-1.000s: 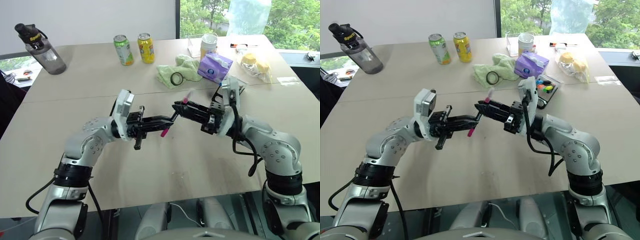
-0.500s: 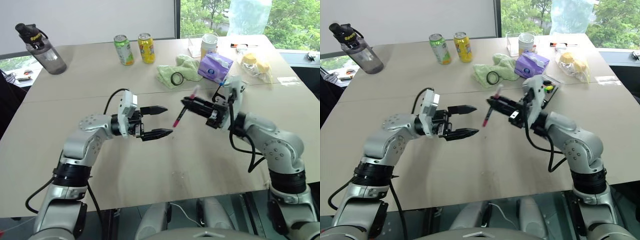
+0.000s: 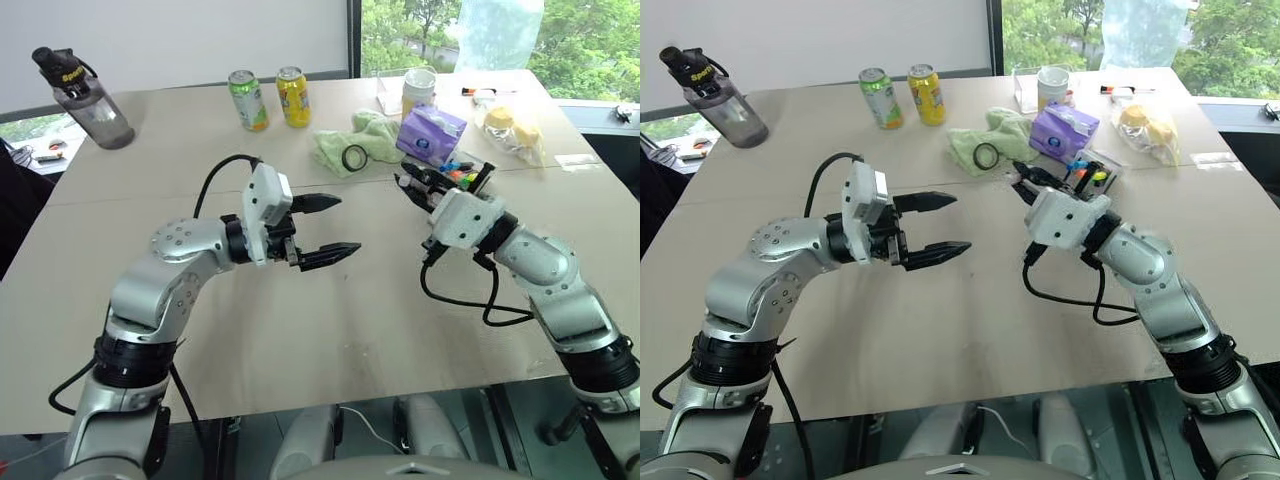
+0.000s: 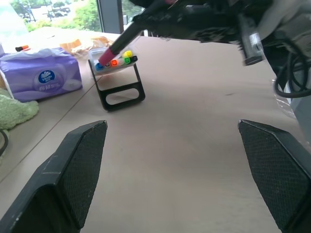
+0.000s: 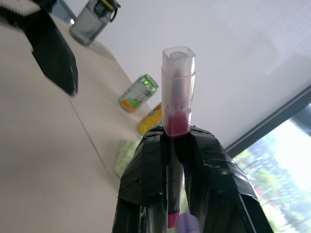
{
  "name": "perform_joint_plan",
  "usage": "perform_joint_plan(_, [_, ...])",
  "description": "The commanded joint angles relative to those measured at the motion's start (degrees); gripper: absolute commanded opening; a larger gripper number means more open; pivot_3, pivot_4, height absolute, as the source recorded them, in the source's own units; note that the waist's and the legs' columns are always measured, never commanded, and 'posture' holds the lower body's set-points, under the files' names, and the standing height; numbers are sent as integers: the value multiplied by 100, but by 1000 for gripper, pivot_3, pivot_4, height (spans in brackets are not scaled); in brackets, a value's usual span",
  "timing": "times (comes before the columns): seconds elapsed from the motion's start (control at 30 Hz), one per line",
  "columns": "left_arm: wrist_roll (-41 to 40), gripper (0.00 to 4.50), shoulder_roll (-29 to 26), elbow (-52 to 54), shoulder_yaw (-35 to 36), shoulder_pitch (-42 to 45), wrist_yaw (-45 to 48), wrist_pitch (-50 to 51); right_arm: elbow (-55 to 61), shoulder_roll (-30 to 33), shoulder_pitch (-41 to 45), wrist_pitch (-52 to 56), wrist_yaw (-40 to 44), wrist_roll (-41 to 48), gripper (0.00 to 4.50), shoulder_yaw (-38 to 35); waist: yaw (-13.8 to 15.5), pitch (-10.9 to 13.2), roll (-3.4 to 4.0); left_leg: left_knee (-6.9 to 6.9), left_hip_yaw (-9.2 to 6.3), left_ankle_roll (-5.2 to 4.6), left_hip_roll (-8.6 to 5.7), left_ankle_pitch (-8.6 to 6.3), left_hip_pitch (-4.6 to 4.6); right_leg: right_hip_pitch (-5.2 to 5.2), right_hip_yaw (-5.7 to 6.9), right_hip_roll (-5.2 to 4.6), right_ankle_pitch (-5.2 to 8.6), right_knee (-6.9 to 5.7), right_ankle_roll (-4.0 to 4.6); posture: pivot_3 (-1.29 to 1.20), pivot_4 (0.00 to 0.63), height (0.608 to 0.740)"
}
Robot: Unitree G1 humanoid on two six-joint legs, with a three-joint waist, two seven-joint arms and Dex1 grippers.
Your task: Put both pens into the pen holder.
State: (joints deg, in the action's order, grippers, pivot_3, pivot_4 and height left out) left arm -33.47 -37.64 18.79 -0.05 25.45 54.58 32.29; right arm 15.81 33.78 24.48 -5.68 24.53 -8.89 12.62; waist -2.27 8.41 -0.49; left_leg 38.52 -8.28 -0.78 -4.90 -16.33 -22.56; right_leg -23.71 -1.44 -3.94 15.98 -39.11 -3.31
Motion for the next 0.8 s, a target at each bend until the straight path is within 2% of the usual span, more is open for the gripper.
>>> perform_joint_plan(0.03, [-28, 4438, -104, 301, 120, -11, -15, -39, -431, 118, 25, -335, -245, -453, 43, -263, 9, 0, 0, 0, 1, 0, 0, 0, 0, 0, 0, 0, 0, 0, 0, 0, 150, 740])
perform_joint_plan(0.27, [-9, 4438, -94, 273, 76, 26, 6, -88, -1396, 296, 304, -962, -664, -921, 43, -580, -10, 0, 1, -4, 9, 0, 1, 0, 5, -1, -9, 2, 0, 0, 0, 0, 150, 740])
perform_joint_plan(0.8, [21, 4438, -125, 196, 71, 18, 123, -105, -1504, 82, 174, -1223, -560, -699, 43, -649, -8, 0, 1, -10, 11, 0, 3, 0, 6, -1, -12, 3, 0, 3, 0, 0, 150, 740])
